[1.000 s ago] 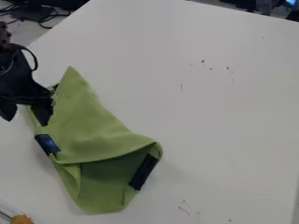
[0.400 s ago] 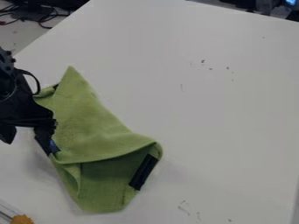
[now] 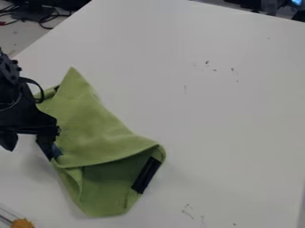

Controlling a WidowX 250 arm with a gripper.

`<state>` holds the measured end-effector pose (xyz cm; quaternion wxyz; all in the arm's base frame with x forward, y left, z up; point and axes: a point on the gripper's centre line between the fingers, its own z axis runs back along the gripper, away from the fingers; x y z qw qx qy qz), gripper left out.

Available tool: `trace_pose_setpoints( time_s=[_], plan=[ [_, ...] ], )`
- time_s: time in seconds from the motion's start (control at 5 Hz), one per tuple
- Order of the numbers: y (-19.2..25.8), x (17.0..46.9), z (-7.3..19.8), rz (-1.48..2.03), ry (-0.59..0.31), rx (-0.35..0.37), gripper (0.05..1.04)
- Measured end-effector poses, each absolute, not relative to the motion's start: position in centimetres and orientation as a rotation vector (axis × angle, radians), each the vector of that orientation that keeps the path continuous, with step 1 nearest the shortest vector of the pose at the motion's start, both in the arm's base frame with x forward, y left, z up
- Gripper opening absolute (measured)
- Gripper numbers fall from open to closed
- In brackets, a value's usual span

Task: Fold the cloth from the left to the right

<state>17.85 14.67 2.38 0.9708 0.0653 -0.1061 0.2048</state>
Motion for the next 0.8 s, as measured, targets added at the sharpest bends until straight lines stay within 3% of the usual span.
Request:
trace_pose_setpoints(
  time_s=[0.8],
  plan=[
    [14.3, 19.4, 2.5, 0.396, -0.186, 0.175, 0.999]
  ],
)
